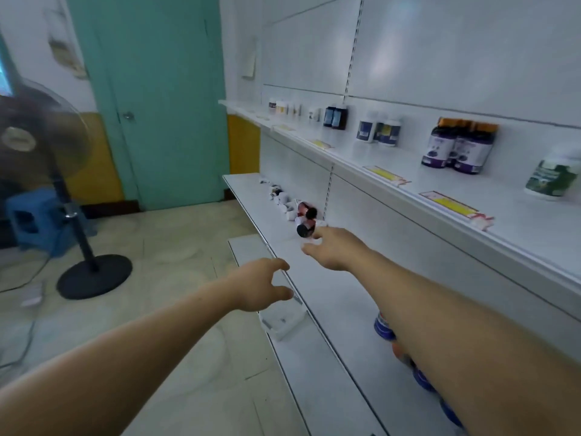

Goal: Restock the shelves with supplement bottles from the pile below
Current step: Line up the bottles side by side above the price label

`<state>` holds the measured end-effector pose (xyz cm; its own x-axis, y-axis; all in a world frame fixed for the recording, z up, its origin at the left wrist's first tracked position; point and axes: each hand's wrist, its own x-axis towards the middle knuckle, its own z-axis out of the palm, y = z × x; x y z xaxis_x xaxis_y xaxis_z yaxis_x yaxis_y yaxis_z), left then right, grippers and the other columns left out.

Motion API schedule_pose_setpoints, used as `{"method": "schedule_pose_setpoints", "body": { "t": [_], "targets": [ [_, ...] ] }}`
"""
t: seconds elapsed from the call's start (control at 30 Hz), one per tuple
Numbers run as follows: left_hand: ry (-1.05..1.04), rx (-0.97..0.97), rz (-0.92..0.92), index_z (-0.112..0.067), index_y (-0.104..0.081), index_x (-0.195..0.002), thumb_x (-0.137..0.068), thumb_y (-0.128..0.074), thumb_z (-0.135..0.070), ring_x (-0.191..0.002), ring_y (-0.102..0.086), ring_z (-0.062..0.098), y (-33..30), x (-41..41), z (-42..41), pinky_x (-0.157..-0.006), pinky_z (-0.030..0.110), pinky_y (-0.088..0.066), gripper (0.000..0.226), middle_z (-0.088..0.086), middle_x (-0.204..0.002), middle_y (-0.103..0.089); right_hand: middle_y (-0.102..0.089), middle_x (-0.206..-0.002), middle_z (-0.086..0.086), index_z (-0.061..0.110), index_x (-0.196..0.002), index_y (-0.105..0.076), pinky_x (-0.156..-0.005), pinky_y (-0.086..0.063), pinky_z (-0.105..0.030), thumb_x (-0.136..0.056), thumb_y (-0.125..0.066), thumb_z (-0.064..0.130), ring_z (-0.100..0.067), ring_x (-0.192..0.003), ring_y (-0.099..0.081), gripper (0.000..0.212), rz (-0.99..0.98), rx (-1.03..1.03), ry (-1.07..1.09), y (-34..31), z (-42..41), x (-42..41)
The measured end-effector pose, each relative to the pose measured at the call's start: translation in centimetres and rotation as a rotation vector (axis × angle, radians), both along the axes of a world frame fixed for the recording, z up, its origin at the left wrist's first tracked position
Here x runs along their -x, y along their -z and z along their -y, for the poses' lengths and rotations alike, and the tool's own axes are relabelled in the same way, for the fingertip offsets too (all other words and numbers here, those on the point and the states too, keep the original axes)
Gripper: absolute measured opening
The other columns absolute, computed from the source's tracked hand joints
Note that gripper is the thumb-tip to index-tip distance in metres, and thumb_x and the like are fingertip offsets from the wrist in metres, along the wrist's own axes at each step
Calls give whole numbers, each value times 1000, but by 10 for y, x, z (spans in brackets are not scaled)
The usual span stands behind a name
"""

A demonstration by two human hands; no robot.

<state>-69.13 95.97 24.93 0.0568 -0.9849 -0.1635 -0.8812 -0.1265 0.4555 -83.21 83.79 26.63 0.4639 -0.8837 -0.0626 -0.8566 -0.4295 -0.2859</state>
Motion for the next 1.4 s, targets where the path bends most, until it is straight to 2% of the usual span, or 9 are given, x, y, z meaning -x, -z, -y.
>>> {"method": "schedule_pose_setpoints", "body": {
  "t": [0.2, 0.37, 0.5, 0.63, 0.9, 1.03, 1.13, 1.27, 1.4],
  "targets": [
    [5, -87, -35, -24, -38, -141, -90, -57, -41, -130, -42, 20, 28, -41, 119, -105, 29, -34, 57, 3, -148, -36, -39, -148, -8, 16, -140, -43, -97, -41, -37, -92, -47, 52, -28, -124, -48, 60, 40, -90, 95, 41, 107, -31],
    [34, -126, -24, -25, -39, -140, -90, -57, -43, -123, -48, 20, 48, -87, 199, -100, 28, -37, 56, 3, -146, -40, -31, -153, -5, 14, -140, -43, -100, -39, -35, -92, -49, 50, -26, -127, -47, 60, 65, -136, 152, 62, 174, -64],
    [99, -135, -12, -24, -40, -139, -90, -57, -43, -127, -45, 20, 67, -135, 268, -101, 26, -35, 56, 2, -146, -40, -43, -146, -7, 15, -139, -43, -101, -39, -36, -93, -48, 50, -27, -127, -47, 58, 58, -145, 210, 82, 227, -96],
    [208, -139, 4, -24, -38, -140, -91, -56, -43, -129, -43, 20, 84, -193, 345, -103, 28, -34, 56, 3, -147, -38, -51, -136, -9, 16, -134, -47, -95, -44, -37, -92, -46, 52, -30, -119, -52, 55, 67, -125, 329, 106, 282, -140],
    [448, -179, 58, -26, -35, -142, -91, -55, -43, -133, -38, 21, 101, -296, 480, -108, 31, -32, 57, 2, -149, -34, -60, -117, -9, 17, -121, -54, -87, -50, -38, -89, -51, 49, -29, -102, -58, 45, 236, -157, 603, 132, 366, -229],
    [534, -176, 103, -26, -32, -143, -92, -54, -43, -134, -36, 22, 112, -313, 549, -109, 34, -32, 59, 3, -150, -32, -58, -111, -7, 16, -114, -55, -80, -50, -37, -88, -55, 48, -28, -98, -57, 41, 223, -115, 665, 149, 404, -244],
    [633, -153, 170, -25, -31, -145, -93, -53, -43, -134, -36, 23, 132, -310, 593, -109, 36, -32, 59, 2, -151, -32, -57, -102, -5, 16, -105, -54, -67, -43, -32, -88, -52, 48, -28, -93, -58, 37, 259, -77, 736, 165, 441, -251],
    [719, -199, 183, -26, -28, -146, -93, -51, -44, -134, -34, 22, 174, -306, 639, -109, 34, -30, 61, 1, -152, -29, -57, -110, -8, 15, -117, -54, -78, -49, -37, -87, -52, 48, -28, -99, -57, 44, 279, -145, 829, 189, 496, -256],
    [763, -168, 181, -22, -30, -146, -91, -55, -42, -135, -34, 23, 207, -303, 692, -109, 35, -30, 63, 2, -151, -30, -57, -113, -11, 11, -122, -52, -80, -47, -34, -89, -55, 38, -30, -103, -57, 42, 227, -212, 887, 227, 530, -256]
  ]
}}
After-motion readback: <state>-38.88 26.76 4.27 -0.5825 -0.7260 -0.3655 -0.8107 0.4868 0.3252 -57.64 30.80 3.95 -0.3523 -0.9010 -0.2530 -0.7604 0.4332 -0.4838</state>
